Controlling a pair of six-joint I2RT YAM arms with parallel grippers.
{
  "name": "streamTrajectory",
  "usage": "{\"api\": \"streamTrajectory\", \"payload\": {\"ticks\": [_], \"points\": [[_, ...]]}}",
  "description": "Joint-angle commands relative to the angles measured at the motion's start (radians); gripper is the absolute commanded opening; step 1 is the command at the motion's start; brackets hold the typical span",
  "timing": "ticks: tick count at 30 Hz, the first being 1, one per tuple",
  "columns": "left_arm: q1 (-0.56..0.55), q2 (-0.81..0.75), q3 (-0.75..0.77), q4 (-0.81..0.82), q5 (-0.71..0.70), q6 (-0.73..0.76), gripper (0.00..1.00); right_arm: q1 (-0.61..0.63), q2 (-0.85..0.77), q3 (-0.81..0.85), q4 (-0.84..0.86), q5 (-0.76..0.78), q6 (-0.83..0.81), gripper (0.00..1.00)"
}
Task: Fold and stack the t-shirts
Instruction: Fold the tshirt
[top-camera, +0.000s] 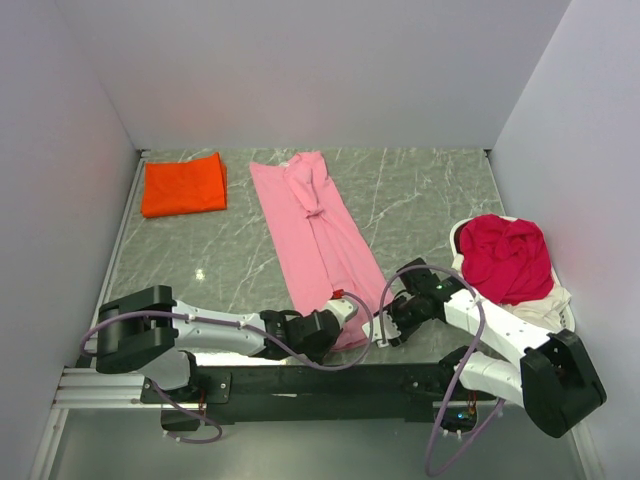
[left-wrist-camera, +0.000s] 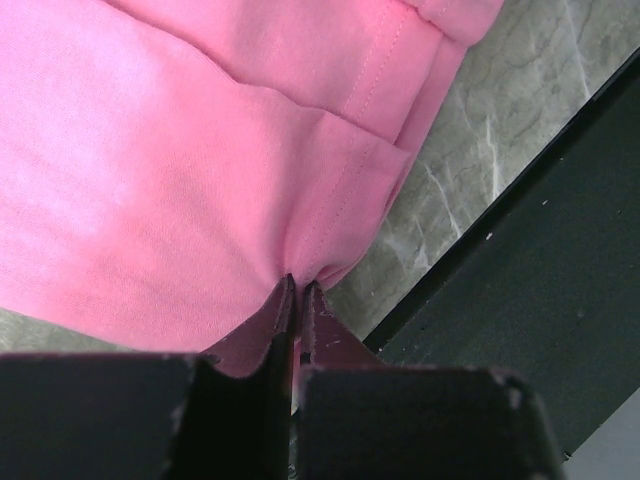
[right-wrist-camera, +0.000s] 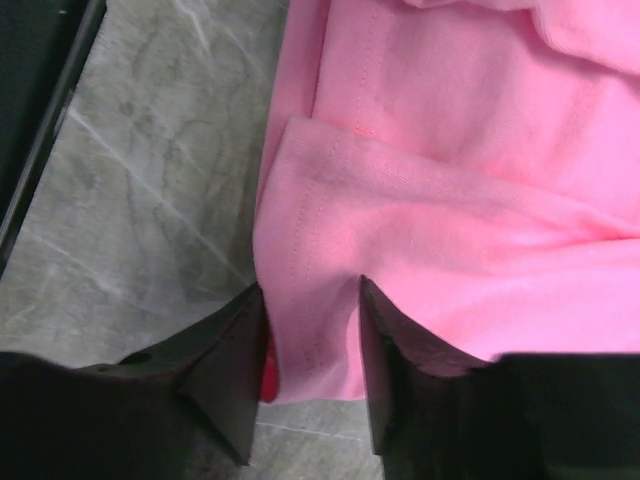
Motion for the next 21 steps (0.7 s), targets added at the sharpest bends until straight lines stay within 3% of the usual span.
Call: {"api": "streamTrajectory", "payload": {"ticks": [1,6,10,21], "points": [[-0.012,-0.018,-0.028,0.011,0.044,-0.028,0.0,0.015,0.006,-0.018,0.052,0.033,0.035,0.45],[-0.012,-0.014,-0.034,0.028,0.047,-0.028,0.0,0.035,0.013,-0.023,0.062,0.041,0.055,0.35],[-0.012,-0.005,-0.032,0.04,0.046,-0.025,0.0,0.049,0.018,-0.021,0.074,0.046,0.07,0.18],[-0.009,-0.009,-0.054,0.074,0.04,-0.026,0.0,0.063,0.007,-0.018,0.083,0.04,0.106,0.02]]}}
